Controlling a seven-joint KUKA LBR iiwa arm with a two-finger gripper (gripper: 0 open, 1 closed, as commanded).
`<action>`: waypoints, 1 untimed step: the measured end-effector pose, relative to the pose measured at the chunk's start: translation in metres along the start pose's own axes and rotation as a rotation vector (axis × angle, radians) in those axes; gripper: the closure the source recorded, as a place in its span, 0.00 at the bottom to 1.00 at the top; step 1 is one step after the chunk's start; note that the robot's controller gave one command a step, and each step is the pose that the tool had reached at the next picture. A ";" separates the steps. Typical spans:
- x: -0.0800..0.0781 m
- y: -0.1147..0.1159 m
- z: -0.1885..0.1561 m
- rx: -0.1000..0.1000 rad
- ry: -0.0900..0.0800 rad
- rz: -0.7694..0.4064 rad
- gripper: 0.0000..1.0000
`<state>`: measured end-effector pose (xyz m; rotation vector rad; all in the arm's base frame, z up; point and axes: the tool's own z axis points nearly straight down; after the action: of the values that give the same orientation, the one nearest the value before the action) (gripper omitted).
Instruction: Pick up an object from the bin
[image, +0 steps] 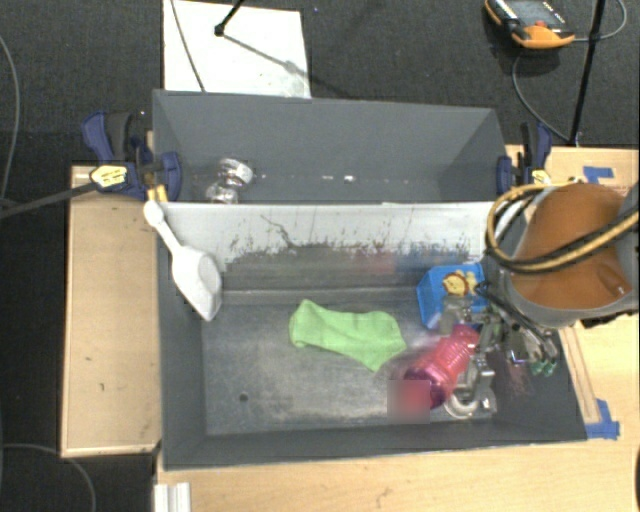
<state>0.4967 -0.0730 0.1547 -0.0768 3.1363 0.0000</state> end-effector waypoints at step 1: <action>-0.015 -0.005 0.072 0.001 -0.001 -0.059 0.00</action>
Offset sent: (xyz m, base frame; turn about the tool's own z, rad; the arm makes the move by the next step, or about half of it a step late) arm -0.0125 0.0077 -0.0847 -0.0387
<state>0.5127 -0.0776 0.0829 -0.1688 3.1312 -0.0012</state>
